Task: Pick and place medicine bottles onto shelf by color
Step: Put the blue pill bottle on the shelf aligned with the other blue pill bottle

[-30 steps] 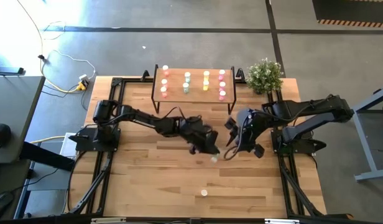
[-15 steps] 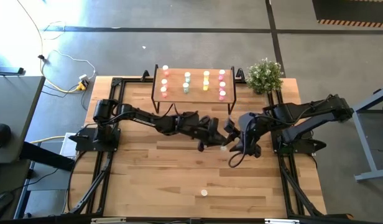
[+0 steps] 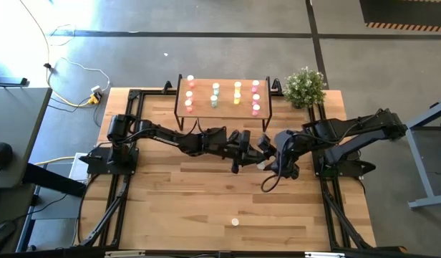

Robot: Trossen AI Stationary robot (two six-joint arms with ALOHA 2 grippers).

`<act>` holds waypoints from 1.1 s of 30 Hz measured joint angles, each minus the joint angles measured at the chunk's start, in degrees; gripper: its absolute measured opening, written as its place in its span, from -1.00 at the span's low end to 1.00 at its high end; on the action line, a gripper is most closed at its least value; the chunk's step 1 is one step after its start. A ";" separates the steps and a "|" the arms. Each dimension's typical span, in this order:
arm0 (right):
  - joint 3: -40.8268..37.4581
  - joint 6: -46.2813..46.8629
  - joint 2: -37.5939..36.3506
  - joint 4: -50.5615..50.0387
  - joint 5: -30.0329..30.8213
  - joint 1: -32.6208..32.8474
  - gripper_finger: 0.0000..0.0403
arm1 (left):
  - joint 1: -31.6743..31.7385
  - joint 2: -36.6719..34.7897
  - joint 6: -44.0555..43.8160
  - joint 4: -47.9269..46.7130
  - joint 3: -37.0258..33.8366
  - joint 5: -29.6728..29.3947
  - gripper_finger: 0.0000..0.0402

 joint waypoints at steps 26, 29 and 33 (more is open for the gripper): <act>0.01 2.44 2.86 -4.47 15.58 2.53 -0.22 | 0.31 0.02 0.81 -2.52 0.00 -7.89 -0.56; 0.02 3.87 2.88 -6.22 18.18 3.37 -0.22 | -0.08 0.02 0.83 -3.61 0.02 -12.01 -0.56; 0.02 4.70 2.96 -6.71 22.90 4.20 -0.22 | -0.46 0.02 0.25 -3.85 0.01 -17.57 -0.56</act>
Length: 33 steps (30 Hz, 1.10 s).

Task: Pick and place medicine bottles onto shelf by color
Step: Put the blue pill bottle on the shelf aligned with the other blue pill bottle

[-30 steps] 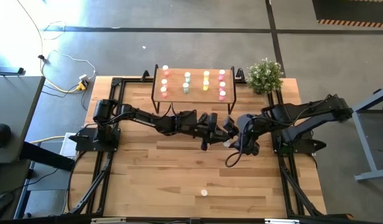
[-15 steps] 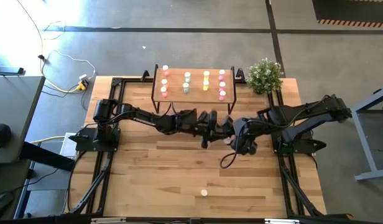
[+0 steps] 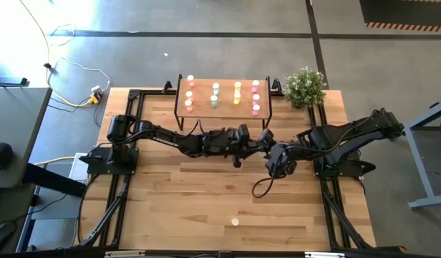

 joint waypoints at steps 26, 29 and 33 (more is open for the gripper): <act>0.00 -6.62 -0.04 -0.02 7.91 2.60 -0.40 | -0.74 0.00 -5.84 3.54 0.01 1.21 -0.56; 0.00 -6.12 -0.04 -0.02 8.01 2.60 -0.50 | -0.74 0.00 -5.84 3.54 0.01 1.24 -0.56; -0.01 -6.06 -0.07 -0.04 7.99 2.60 -0.55 | -0.74 0.00 -5.09 3.52 0.01 1.22 -0.56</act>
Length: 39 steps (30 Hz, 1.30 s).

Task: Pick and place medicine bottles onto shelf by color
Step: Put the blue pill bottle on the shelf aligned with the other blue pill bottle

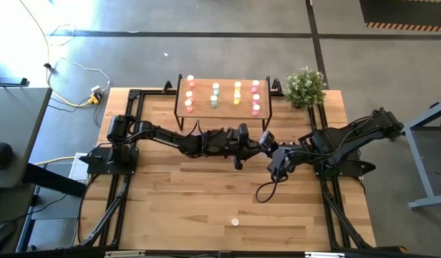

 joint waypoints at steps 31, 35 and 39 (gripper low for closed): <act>0.01 7.62 -0.04 -0.02 1.25 -0.04 -0.56 | 3.78 0.00 14.09 1.26 0.00 6.46 -0.18; 0.01 10.12 -0.04 0.02 2.49 -0.04 -0.56 | 5.51 0.00 16.74 1.60 0.00 11.54 -0.17; 0.01 13.00 -0.04 0.02 3.08 -0.04 -0.56 | 6.76 0.00 17.31 1.61 0.00 14.03 -0.16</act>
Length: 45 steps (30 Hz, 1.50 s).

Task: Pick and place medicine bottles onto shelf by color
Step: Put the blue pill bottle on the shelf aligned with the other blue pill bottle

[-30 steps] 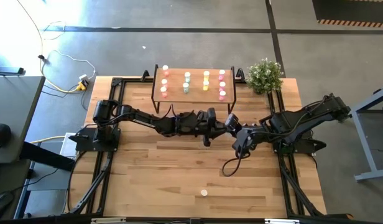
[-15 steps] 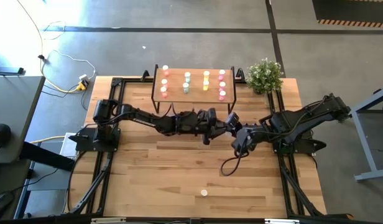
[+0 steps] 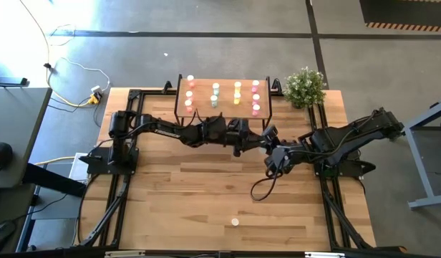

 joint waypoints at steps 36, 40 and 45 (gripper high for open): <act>-0.01 53.00 -0.04 5.07 2.89 0.02 -0.57 | 10.66 -7.33 40.59 1.69 -0.15 11.27 -0.16; -0.01 57.36 -0.04 8.56 3.25 -0.42 -0.57 | 10.85 -11.60 50.69 -4.84 -0.15 10.94 -0.16; 0.00 61.26 0.12 14.42 4.64 -1.23 -0.57 | 11.00 -18.97 68.50 -20.10 -0.13 3.83 -0.17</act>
